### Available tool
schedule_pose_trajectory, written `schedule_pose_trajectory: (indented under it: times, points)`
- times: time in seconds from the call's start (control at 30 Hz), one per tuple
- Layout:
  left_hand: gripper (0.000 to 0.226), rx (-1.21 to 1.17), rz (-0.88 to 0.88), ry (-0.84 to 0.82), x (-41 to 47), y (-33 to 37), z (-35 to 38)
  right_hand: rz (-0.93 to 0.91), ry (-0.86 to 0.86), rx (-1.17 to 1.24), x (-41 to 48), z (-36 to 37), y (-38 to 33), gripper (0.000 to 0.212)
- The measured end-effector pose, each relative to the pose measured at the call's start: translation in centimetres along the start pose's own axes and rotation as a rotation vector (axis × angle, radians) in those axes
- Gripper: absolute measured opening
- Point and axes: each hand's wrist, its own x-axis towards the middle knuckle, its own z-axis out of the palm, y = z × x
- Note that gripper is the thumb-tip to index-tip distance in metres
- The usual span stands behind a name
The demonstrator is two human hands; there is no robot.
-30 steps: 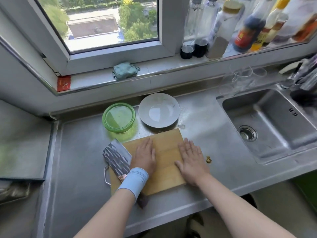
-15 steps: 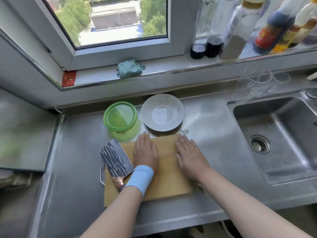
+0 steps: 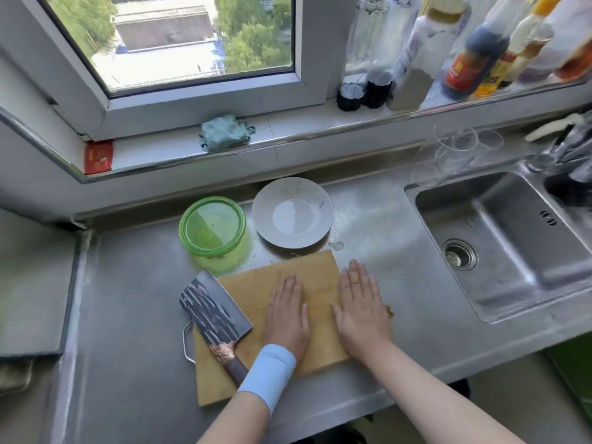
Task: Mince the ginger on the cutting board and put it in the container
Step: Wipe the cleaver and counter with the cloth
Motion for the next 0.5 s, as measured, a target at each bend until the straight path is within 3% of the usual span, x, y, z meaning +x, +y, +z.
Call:
schedule_pose_trajectory:
  times: [0.07, 0.17, 0.37, 0.43, 0.5]
  points:
    - [0.067, 0.058, -0.092, 0.073, -1.6, -1.0, 0.2, -0.233, -0.072, 0.039, -1.9, 0.7, -2.4, 0.068]
    - [0.064, 0.196, -0.114, 0.009, -3.6, -1.2, 0.9, -0.474, -0.183, 0.020, -4.3, 2.5, -3.3, 0.064]
    - [0.073, 0.283, -0.175, -0.019, -4.1, 2.5, 3.2, -0.188, -0.120, -0.078, -3.1, 1.1, 6.1, 0.086]
    - [0.073, 0.301, -0.106, -0.063, -4.5, 4.1, 4.6, -0.159, -0.200, -0.091, -3.3, 0.3, 8.7, 0.086]
    - [0.070, 0.321, 0.013, -0.096, -5.7, 5.2, 6.1, -0.202, -0.158, -0.055, -4.0, -0.3, 9.5, 0.081]
